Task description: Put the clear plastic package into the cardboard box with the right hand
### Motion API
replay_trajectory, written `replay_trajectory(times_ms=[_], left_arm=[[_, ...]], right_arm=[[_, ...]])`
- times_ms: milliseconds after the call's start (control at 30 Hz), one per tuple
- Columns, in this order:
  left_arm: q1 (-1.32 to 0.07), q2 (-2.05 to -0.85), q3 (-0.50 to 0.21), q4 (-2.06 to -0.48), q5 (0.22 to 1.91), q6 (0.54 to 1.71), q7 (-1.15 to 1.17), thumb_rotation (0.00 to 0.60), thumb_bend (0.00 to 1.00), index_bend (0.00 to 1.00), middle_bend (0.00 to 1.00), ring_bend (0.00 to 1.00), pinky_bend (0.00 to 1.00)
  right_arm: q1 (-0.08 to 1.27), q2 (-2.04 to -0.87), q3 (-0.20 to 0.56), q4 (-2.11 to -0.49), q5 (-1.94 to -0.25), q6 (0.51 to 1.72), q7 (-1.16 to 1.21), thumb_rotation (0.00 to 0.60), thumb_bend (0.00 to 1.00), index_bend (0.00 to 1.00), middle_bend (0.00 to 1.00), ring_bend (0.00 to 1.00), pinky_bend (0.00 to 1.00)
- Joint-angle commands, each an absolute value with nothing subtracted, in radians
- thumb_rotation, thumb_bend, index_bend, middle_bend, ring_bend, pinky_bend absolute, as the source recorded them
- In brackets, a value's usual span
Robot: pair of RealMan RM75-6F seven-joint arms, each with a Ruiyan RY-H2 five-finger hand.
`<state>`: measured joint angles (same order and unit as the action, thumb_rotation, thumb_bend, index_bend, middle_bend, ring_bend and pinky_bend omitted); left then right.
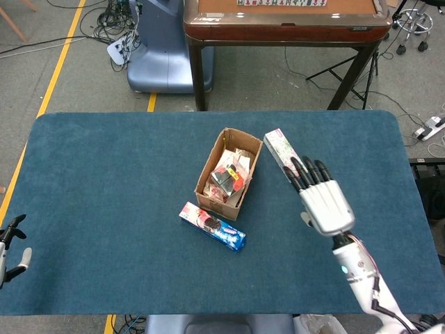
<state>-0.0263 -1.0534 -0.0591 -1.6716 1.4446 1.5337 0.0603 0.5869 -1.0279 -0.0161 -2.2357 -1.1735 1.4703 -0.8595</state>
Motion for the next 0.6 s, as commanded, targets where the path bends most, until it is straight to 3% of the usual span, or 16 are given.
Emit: replay_trajectory(times_ms=[33,267,600], left_arm=[[-0.028,-1.055,-0.06,-1.67,1.443,1.531,0.062,0.6,0.39,0.15,0.43,0.34,0.48],[-0.031,-1.085,-0.066,-1.63,1.477,1.561,0.041,0.6,0.39,0.19,0.43,0.34,0.48],[-0.036,-1.095,-0.064,-1.616,1.455,1.534,0.052,0.6,0.39,0.21,0.45,0.35,0.48]], right_arm=[[0.452,-0.988,-0.113,-2.248,-1.276,1.571,-0.841,0.6,0.0,0.13,0.05,0.0,0.14],[0.296,-1.007,-0.194,-2.116,-1.403,1.629,-0.675,0.6,0.0,0.13,0.07,0.0,0.14],[0.18,-1.058,-0.182,-1.841,-1.533,1.673,-0.311,0.6,0.0,0.17,0.07,0.0,0.14]])
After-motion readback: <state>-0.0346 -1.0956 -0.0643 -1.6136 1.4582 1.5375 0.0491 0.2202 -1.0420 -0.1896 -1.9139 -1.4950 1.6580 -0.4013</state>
